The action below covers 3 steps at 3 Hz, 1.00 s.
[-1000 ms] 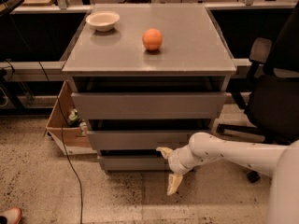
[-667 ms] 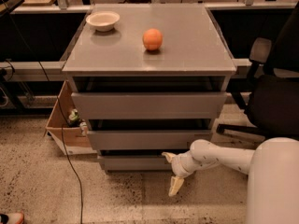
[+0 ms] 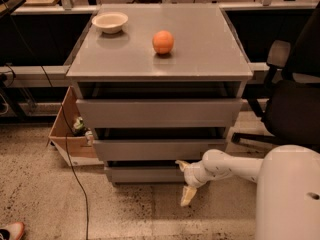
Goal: Open bottom drawer
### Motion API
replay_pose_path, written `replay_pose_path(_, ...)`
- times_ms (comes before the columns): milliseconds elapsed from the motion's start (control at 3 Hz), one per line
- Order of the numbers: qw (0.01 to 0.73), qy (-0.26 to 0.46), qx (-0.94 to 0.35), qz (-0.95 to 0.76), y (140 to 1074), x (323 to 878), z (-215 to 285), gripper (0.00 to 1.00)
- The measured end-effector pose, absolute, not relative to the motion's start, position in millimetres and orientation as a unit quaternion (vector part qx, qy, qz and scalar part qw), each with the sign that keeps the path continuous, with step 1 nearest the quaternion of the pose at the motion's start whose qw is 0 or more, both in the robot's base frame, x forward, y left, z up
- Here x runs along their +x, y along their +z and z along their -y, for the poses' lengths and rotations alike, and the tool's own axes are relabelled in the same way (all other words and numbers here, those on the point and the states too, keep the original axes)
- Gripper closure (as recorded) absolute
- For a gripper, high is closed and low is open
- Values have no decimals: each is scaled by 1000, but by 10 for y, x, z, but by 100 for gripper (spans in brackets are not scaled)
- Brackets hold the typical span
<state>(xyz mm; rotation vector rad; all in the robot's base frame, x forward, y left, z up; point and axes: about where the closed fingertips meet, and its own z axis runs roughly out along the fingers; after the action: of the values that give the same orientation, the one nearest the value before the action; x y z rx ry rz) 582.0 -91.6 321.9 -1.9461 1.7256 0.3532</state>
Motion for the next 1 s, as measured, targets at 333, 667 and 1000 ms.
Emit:
replay_pose_path(333, 267, 106, -695, -659, 2887, 6123, 1080, 0)
replay_pose_path(667, 271, 88, -678, -678, 2382, 6427, 1188, 0)
replay_pose_path(1000, 269, 76, -672, -686, 2149, 6567, 1230, 0)
